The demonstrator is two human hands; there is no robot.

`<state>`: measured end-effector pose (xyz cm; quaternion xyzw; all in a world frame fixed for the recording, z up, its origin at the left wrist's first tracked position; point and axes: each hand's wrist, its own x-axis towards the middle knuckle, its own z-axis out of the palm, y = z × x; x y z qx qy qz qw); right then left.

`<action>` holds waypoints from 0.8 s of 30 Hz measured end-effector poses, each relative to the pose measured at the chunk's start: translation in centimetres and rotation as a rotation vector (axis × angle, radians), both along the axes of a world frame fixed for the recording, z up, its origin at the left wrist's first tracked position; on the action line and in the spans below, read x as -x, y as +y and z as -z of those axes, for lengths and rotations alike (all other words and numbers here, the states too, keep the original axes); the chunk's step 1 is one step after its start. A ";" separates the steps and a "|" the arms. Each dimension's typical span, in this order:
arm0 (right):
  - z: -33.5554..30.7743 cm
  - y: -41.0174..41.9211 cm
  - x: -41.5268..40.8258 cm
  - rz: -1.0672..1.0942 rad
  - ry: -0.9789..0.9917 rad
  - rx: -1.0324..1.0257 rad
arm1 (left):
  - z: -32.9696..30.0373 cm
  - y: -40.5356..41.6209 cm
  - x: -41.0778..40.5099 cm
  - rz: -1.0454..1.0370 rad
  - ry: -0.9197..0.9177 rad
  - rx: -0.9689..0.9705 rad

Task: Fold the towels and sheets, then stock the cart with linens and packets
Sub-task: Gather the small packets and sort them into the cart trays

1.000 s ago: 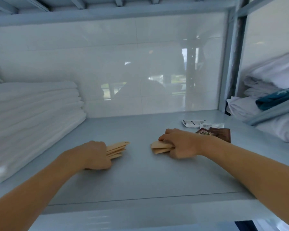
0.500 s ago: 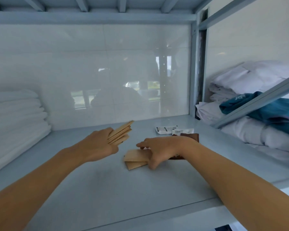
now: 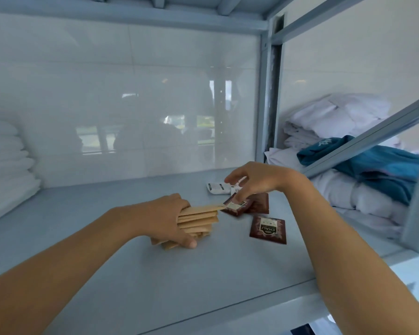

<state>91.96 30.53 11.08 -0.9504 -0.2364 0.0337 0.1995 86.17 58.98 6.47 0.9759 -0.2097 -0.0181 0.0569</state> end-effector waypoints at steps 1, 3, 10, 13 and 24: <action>0.2 -1.0 -0.1 0.037 0.017 0.037 | 0.4 -0.1 -0.2 0.010 0.007 -0.014; 1.2 -2.4 0.1 0.089 0.063 0.112 | 0.9 0.0 -0.2 0.023 0.011 -0.022; 4.6 -2.9 -0.8 0.313 0.010 0.021 | 1.6 0.0 0.6 0.034 -0.021 0.070; 5.3 -1.8 -1.4 0.389 0.024 -0.037 | 1.8 -0.1 1.2 0.018 -0.049 0.047; 5.9 -0.1 -1.1 0.465 -0.088 -0.084 | 0.9 -0.3 2.8 0.041 -0.023 -0.105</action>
